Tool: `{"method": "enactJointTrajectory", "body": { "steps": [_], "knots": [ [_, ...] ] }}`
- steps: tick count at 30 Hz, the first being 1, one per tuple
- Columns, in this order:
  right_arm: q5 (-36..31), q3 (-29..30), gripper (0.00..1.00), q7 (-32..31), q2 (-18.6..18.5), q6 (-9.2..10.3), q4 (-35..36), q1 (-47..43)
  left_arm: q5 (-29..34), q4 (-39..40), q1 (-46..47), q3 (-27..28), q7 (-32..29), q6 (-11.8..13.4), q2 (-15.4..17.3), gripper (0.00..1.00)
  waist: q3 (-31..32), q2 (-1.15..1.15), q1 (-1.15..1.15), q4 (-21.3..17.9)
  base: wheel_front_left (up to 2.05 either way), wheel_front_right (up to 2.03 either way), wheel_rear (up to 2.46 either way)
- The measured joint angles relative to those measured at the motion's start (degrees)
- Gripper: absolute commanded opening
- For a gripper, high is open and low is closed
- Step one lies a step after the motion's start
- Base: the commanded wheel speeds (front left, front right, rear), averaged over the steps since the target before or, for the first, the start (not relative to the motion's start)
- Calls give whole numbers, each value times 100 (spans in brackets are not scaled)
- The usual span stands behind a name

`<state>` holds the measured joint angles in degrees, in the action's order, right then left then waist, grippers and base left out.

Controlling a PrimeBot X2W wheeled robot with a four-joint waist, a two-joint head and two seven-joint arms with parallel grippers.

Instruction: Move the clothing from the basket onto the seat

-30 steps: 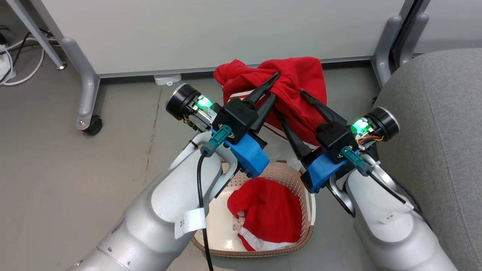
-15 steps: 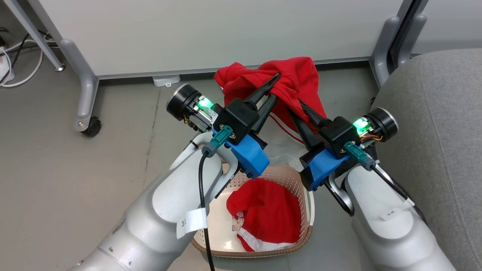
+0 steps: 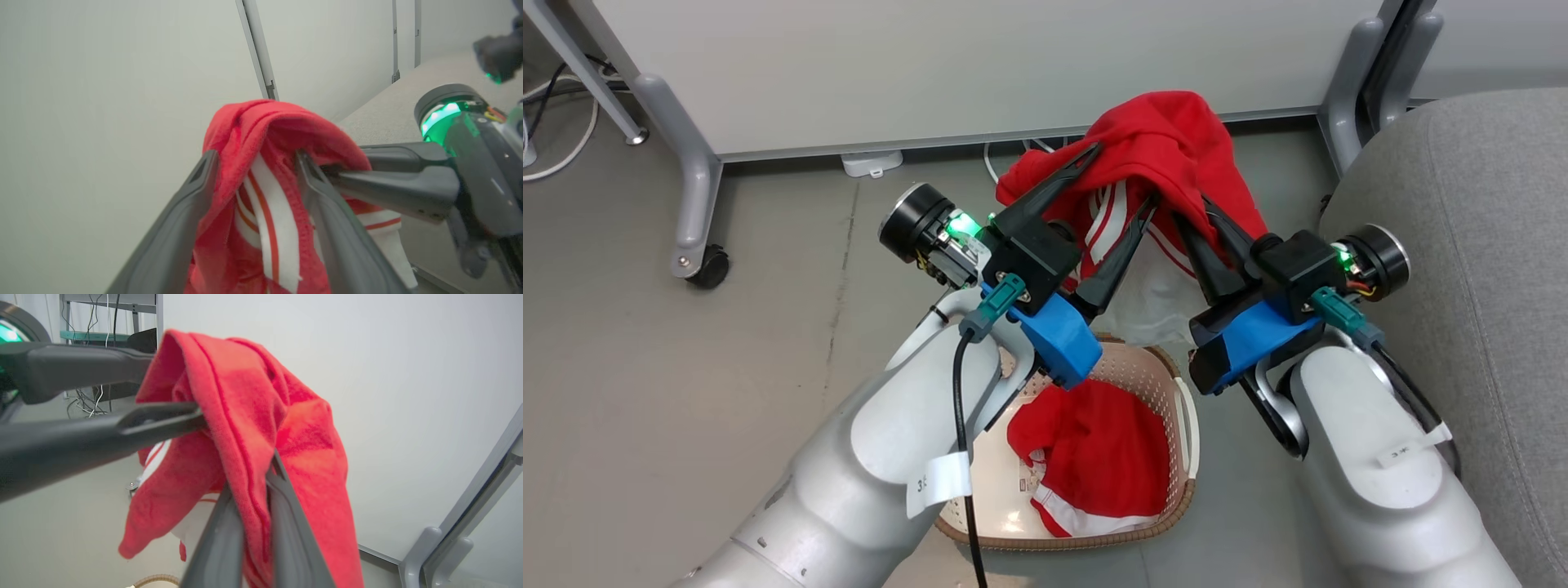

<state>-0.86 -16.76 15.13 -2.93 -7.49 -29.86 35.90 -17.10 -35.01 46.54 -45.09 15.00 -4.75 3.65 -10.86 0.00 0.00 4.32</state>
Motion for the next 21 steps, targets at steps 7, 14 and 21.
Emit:
{"method": "enactJointTrajectory", "body": {
  "steps": [7, 14, 21],
  "knots": [
    [179, 335, 0, 0, 1, 0, 257, -20, 66, 84, -95, -36, 0, 1, 21, 100, -174, 0, 0, -159, 0, 0, 0],
    [126, 894, 0, 0, 3, 0, 621, -173, 161, 399, -237, -19, 0, 18, 88, 100, -382, 0, 0, -553, 0, 0, 0],
    [55, 1340, 0, 0, -32, 0, 1034, -454, 241, 775, -454, 62, 0, 10, 168, 100, -547, 0, 0, -1030, 0, 0, 0]
  ]
}}
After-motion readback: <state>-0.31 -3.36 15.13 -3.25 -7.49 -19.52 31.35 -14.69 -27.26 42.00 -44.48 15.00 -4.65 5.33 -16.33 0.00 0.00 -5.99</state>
